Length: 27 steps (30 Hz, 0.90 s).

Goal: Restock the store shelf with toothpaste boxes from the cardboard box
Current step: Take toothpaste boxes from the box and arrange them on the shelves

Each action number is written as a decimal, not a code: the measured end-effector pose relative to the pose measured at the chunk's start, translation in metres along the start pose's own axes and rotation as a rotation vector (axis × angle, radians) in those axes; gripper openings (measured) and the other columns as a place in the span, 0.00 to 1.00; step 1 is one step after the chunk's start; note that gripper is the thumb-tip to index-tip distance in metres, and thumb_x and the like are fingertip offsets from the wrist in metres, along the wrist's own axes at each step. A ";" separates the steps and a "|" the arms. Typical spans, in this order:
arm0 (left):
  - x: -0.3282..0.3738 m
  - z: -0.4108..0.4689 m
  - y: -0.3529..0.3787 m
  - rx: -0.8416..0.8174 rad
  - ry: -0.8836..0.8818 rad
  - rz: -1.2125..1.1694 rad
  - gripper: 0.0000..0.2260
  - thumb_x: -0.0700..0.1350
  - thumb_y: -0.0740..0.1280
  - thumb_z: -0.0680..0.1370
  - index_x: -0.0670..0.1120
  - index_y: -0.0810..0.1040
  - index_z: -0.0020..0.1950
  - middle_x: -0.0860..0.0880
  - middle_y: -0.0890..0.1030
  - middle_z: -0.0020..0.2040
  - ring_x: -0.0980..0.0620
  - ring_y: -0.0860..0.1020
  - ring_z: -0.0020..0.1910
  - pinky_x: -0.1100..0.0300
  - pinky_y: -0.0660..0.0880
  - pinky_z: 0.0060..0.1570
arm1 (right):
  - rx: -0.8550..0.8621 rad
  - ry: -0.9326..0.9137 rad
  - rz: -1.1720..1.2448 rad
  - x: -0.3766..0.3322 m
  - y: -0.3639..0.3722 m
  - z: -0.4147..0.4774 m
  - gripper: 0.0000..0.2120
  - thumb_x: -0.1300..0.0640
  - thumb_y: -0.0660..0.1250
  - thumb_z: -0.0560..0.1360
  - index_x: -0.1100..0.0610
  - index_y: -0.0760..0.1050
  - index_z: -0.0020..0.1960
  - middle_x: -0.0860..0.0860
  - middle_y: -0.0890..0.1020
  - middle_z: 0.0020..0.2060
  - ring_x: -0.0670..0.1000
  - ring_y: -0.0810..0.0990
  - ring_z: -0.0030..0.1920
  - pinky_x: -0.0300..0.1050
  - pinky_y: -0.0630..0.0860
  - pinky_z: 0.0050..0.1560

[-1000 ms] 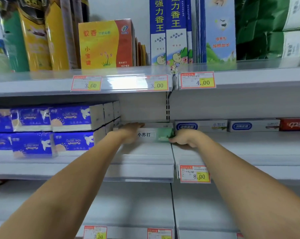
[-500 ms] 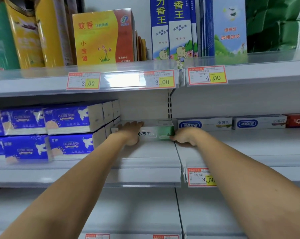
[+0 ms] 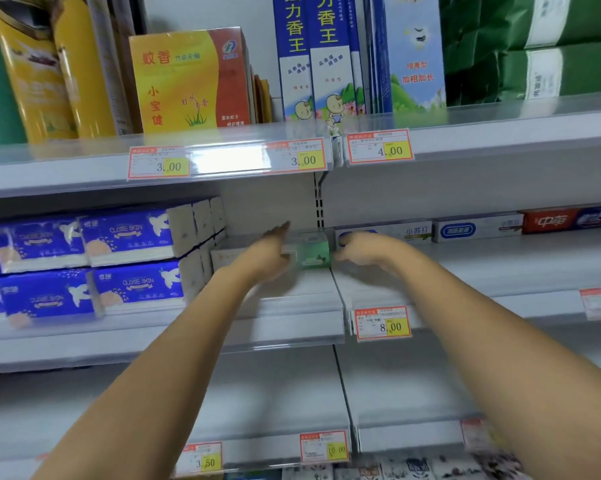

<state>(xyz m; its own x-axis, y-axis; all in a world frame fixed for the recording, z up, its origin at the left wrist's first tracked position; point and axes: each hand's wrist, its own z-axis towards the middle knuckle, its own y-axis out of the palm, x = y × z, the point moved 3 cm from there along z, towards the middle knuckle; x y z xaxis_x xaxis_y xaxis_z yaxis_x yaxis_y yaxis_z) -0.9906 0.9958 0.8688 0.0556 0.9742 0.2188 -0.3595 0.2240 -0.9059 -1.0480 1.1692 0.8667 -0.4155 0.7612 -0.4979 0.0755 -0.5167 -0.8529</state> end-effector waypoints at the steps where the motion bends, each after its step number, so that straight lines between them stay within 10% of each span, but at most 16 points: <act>1: 0.018 -0.017 -0.003 0.105 0.080 -0.107 0.25 0.42 0.60 0.80 0.46 0.59 0.76 0.43 0.68 0.72 0.45 0.69 0.69 0.59 0.65 0.65 | 0.084 -0.034 0.091 0.001 -0.006 -0.010 0.17 0.52 0.63 0.77 0.60 0.75 0.62 0.56 0.78 0.59 0.56 0.76 0.55 0.46 0.72 0.52; 5: 0.078 -0.099 0.010 0.392 0.320 -0.527 0.08 0.44 0.63 0.80 0.44 0.79 0.54 0.50 0.83 0.47 0.59 0.79 0.45 0.71 0.72 0.45 | 0.430 -0.166 0.344 0.012 -0.019 -0.085 0.14 0.50 0.63 0.78 0.60 0.77 0.41 0.56 0.82 0.35 0.53 0.80 0.37 0.47 0.76 0.43; 8: 0.099 -0.148 0.047 0.342 0.356 -0.724 0.17 0.52 0.62 0.79 0.44 0.77 0.35 0.52 0.80 0.33 0.57 0.80 0.38 0.59 0.76 0.39 | 0.537 -0.189 0.261 0.030 -0.005 -0.153 0.26 0.47 0.63 0.78 0.56 0.61 0.26 0.53 0.66 0.21 0.49 0.63 0.24 0.46 0.61 0.31; 15: 0.123 -0.226 0.215 -0.134 0.238 -0.706 0.21 0.59 0.63 0.75 0.47 0.67 0.29 0.49 0.74 0.31 0.51 0.74 0.33 0.54 0.70 0.38 | 0.283 0.136 0.212 0.163 0.096 -0.253 0.23 0.48 0.66 0.77 0.56 0.60 0.30 0.50 0.62 0.24 0.52 0.73 0.31 0.48 0.65 0.34; 21: 0.147 -0.289 0.362 -0.481 0.046 -0.763 0.14 0.40 0.72 0.73 0.52 0.69 0.35 0.50 0.76 0.47 0.54 0.75 0.49 0.61 0.69 0.46 | -0.012 0.591 0.181 0.314 0.205 -0.345 0.14 0.70 0.64 0.72 0.55 0.68 0.50 0.53 0.70 0.51 0.53 0.72 0.53 0.41 0.66 0.44; 27: 0.161 -0.332 0.493 -0.686 -0.155 -0.624 0.14 0.42 0.72 0.72 0.51 0.68 0.33 0.49 0.73 0.38 0.50 0.74 0.37 0.63 0.64 0.36 | -0.179 0.924 0.199 0.431 0.286 -0.422 0.13 0.65 0.65 0.73 0.57 0.72 0.57 0.55 0.76 0.55 0.55 0.77 0.56 0.49 0.77 0.50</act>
<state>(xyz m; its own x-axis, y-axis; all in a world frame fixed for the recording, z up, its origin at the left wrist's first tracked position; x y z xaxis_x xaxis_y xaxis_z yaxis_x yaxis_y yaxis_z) -0.8493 1.2727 0.3374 -0.0887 0.6689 0.7380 0.3234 0.7202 -0.6138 -0.8227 1.5153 0.3419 0.4926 0.7137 -0.4980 0.2365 -0.6605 -0.7126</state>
